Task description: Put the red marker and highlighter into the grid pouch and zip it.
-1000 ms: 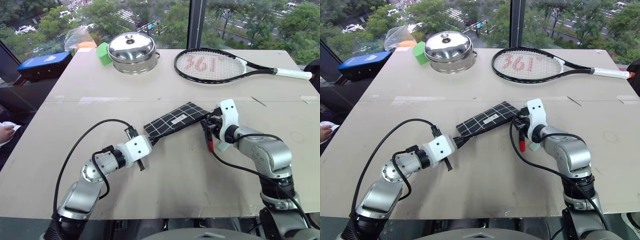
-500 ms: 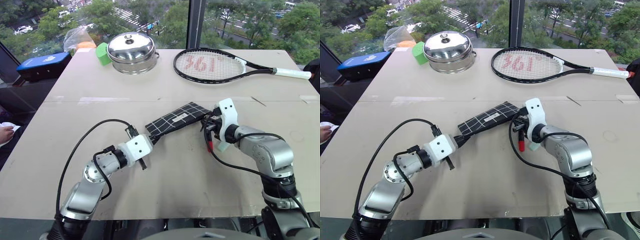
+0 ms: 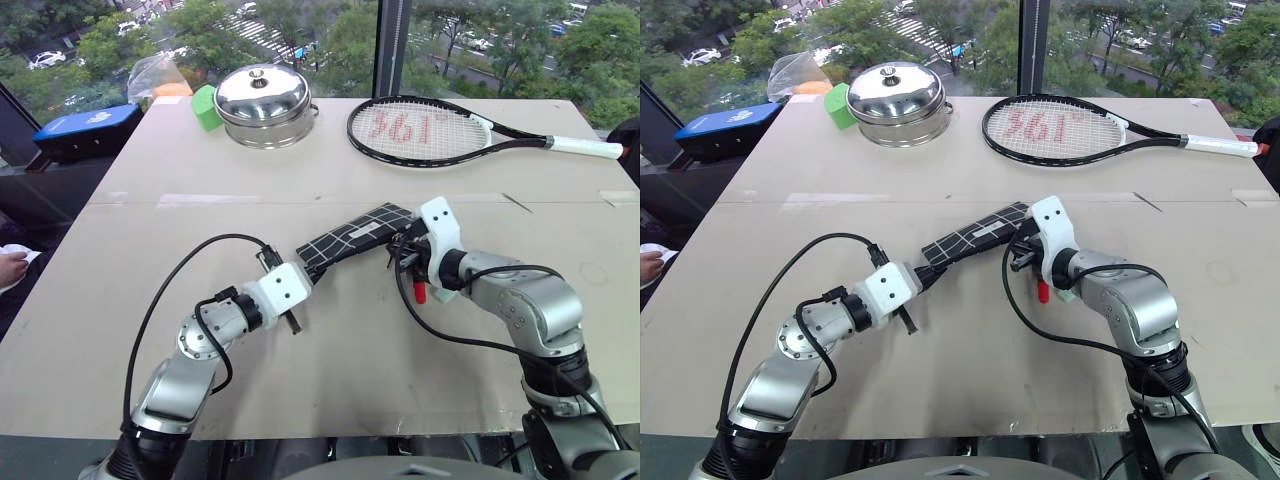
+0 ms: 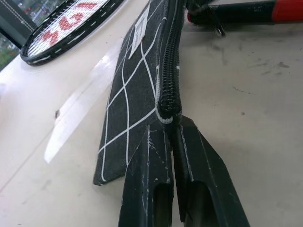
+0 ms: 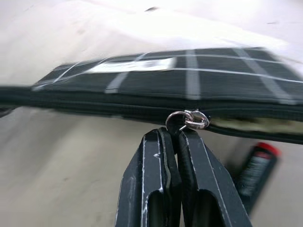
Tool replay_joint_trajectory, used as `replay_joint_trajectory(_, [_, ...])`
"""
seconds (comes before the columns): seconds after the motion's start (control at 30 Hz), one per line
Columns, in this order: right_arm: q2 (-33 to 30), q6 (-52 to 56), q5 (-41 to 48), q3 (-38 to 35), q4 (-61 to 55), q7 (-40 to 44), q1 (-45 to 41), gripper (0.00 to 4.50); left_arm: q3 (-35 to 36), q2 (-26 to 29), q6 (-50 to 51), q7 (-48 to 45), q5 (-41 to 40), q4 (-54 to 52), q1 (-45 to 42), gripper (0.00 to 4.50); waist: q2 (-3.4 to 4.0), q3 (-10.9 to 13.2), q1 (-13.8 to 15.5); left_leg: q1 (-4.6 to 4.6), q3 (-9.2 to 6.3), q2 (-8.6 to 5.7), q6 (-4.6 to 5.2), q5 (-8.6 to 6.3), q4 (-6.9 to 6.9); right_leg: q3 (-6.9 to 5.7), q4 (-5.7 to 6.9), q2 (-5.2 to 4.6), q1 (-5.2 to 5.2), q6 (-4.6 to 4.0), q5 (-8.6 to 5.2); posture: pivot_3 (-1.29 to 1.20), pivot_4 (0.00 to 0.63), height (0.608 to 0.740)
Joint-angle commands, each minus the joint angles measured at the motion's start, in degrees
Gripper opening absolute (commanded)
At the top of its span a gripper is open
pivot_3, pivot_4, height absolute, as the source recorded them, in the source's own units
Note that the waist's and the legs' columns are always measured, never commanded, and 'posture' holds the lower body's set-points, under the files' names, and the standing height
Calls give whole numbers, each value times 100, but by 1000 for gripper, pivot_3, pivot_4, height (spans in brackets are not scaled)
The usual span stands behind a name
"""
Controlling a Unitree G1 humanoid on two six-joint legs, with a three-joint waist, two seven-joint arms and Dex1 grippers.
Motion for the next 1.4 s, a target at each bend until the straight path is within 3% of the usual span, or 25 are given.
replay_joint_trajectory(0.03, [-16, 10, 128, 108, -292, 127, -171, 48, -42, -38, -7, 66, -8, -258, -106, 0, 0, 0, 0, 0, 0, 0, 0, 0, 0, 0, 0, 0, 0, 0, 0, 0, 150, 740])
replay_joint_trajectory(0.23, [-24, -31, 143, 437, -182, 326, -422, 48, -177, -107, -29, 149, 82, -109, -201, 0, 0, 0, -5, 0, 0, 0, 0, 0, 0, 0, 0, 0, -1, -1, 0, 0, 150, 740])
replay_joint_trajectory(0.5, [-261, -423, 1, 1413, 197, 1081, -919, 48, -381, -319, 19, 326, 255, 24, -390, 0, -3, -1, -6, 0, -2, -2, 0, 0, 1, 0, 0, 1, 0, 0, 0, 0, 150, 740])
replay_joint_trajectory(0.67, [-420, -844, -125, 1381, 394, 1253, -796, 48, -317, -349, 18, 386, 234, 23, -315, 0, -4, 0, 0, -1, -3, -2, 0, 0, 1, -1, 1, -1, 0, 0, 0, 0, 150, 740])
replay_joint_trajectory(0.7, [-525, -888, -119, 1336, 342, 1316, -717, 658, -292, -342, 11, 386, 213, 20, -285, 0, -4, 0, 1, -1, -3, -3, 0, 0, 2, -1, 1, -1, 1, 0, 0, 0, 150, 740])
replay_joint_trajectory(0.83, [-1079, -687, 291, 651, -468, 1553, -161, 2336, -148, -271, -32, 332, 64, 14, -166, 0, -9, 1, 49, -2, -6, -2, 0, 0, 2, -5, -2, -5, 1, 0, 0, 0, 150, 740])
replay_joint_trajectory(0.9, [-1310, -517, 628, 189, -819, 1673, 118, 2336, -80, -209, -86, 303, 16, 42, -141, 0, -12, 5, 46, -6, -4, -3, 1, -1, 2, -4, -5, -8, 0, 0, 0, 0, 150, 740])
replay_joint_trajectory(0.93, [-1356, -433, 772, -52, -931, 1665, 223, 2200, -57, -181, -107, 293, -7, 57, -137, 0, -13, 5, 48, -6, -4, -2, 1, -1, 2, -4, -4, -9, 0, -2, 0, 0, 150, 740])
replay_joint_trajectory(1.0, [-1328, -228, 1030, -544, -1026, 1544, 339, 1514, -24, -144, -139, 271, -44, 91, -148, 0, -13, 6, 32, -3, -5, 1, 0, -1, 2, -6, -5, -9, 0, -6, -3, 0, 150, 740])
replay_joint_trajectory(1.1, [-1108, -44, 1152, -954, -913, 1190, 292, 38, -9, -121, -193, 234, -86, 136, -179, 0, -13, 6, 11, 0, -5, 3, 0, -1, 1, -5, -4, -8, 0, -23, -12, 0, 150, 740])
replay_joint_trajectory(1.4, [-495, -297, 646, -508, 304, 594, -326, 38, -55, -132, -238, 134, -133, 106, -298, 0, -12, 6, 10, -2, 0, -2, 0, -1, 1, -1, -2, -7, 0, -23, -11, 0, 150, 740])
